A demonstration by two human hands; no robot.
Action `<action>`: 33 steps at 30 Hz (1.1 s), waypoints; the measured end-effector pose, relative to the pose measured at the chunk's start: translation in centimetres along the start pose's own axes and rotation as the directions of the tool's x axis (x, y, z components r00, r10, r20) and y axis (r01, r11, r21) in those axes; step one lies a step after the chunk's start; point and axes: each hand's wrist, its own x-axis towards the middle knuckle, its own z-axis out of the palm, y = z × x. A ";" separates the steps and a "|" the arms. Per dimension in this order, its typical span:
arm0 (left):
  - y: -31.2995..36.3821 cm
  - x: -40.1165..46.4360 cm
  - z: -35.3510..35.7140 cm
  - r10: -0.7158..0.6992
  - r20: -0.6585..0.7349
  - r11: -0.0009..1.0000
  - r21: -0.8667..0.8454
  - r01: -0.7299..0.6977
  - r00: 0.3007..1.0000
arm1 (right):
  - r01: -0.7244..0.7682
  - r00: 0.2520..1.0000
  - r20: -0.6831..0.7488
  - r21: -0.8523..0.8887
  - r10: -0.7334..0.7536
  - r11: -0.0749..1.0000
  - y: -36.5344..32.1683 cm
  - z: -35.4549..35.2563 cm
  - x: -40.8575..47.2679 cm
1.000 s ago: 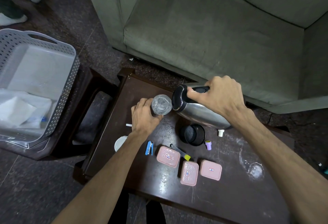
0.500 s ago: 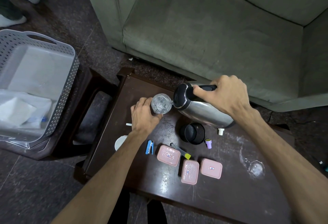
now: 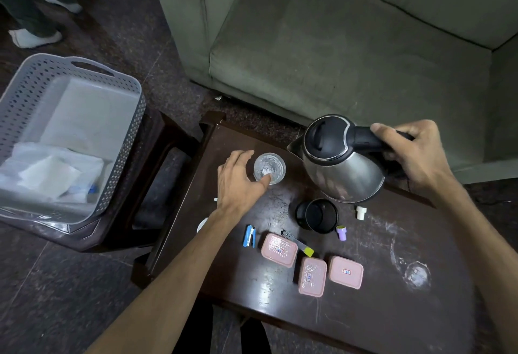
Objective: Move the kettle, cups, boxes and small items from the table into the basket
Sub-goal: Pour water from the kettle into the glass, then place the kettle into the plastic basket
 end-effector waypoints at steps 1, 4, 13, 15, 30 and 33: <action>0.2 0.0 -0.4 0.002 -0.011 1.000 -0.028 -0.002 1.000 | -0.007 1.000 -0.001 0.059 0.007 0.998 -0.3 0.0 0.0; 0.8 -0.1 -2.1 -0.026 -0.071 0.987 -0.157 0.015 0.997 | 0.063 0.998 -0.038 0.125 -0.058 0.990 -2.4 0.5 0.0; 1.6 0.6 -10.8 -0.228 -0.273 0.789 -0.614 0.014 0.935 | 0.171 0.985 -0.065 0.402 -0.159 0.900 -13.0 9.4 0.6; 1.4 1.1 -13.7 -0.272 -0.296 0.748 -0.664 0.007 0.915 | 0.163 0.987 -0.072 0.476 -0.146 0.864 -15.4 12.3 0.9; -8.5 6.6 -31.8 -0.472 -0.439 0.717 -0.696 0.043 0.765 | 0.159 0.975 0.009 0.665 -0.221 0.729 -29.5 34.5 1.7; -11.4 7.4 -32.3 -0.505 -0.413 0.699 -0.711 0.078 0.758 | 0.134 0.977 0.038 0.652 -0.209 0.746 -29.4 37.8 1.9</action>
